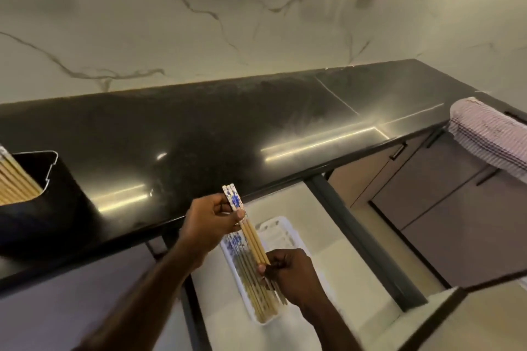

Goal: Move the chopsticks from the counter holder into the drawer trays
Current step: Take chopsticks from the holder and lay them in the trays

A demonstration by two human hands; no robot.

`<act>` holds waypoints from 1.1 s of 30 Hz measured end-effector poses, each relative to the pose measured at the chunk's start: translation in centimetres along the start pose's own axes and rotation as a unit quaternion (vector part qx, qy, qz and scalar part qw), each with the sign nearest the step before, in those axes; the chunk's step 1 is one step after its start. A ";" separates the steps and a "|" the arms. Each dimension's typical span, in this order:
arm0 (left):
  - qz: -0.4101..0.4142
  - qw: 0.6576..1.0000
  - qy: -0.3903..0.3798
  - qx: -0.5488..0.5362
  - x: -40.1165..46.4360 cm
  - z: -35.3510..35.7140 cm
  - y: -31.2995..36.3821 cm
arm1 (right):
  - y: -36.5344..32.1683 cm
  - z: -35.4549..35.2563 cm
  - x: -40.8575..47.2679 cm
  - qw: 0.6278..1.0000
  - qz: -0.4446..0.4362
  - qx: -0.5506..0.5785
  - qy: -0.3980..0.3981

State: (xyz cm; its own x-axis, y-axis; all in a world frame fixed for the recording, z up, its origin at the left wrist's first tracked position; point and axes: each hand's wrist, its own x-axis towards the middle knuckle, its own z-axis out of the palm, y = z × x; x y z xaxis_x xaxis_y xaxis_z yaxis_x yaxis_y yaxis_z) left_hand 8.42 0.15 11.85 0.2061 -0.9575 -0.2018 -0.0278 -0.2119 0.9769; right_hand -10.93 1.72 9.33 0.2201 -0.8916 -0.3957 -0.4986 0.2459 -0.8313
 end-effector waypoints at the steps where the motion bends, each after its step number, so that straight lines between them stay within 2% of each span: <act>1: -0.009 1.000 -0.003 0.016 -0.1 0.5 -1.2 | 0.8 0.1 0.2 1.000 0.012 -0.012 -0.002; 6: -0.071 0.994 -0.018 0.085 -0.1 2.8 -7.4 | 4.0 1.4 1.8 0.997 0.060 -0.057 -0.007; 9: -0.077 0.988 -0.014 0.135 0.7 3.8 -10.4 | 5.2 2.2 3.2 0.995 0.087 -0.055 0.000; 12: -0.054 0.974 -0.006 0.221 1.8 4.6 -12.7 | 6.4 3.0 4.8 0.991 0.124 -0.056 0.014; 16: -0.013 0.950 -0.008 0.312 2.6 5.5 -15.1 | 7.9 4.0 7.1 0.979 0.158 -0.129 0.000; 18: -0.007 0.917 -0.025 0.397 2.9 5.9 -16.0 | 8.6 4.6 8.0 0.972 0.174 -0.159 -0.017; 21: 0.032 0.832 -0.064 0.551 3.1 6.0 -17.1 | 9.4 5.7 9.3 0.964 0.193 -0.182 -0.024; 25: 0.044 0.752 -0.118 0.647 3.1 5.9 -17.8 | 9.8 6.8 10.6 0.965 0.207 -0.155 -0.036; 27: 0.053 0.729 -0.140 0.667 3.2 5.9 -18.1 | 9.8 7.4 11.2 0.966 0.205 -0.152 -0.037; 33: 0.044 0.685 -0.194 0.701 3.6 6.1 -18.1 | 10.8 8.5 11.6 0.957 0.160 -0.239 -0.050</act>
State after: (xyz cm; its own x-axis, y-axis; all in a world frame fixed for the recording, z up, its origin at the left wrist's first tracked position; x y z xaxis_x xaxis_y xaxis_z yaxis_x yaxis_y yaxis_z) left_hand 3.73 -0.61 -7.02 -0.1246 -0.9008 -0.4160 -0.9913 0.1306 0.0143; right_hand -6.67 -2.78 -7.57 0.0599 -0.7525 -0.6559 -0.8746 0.2772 -0.3979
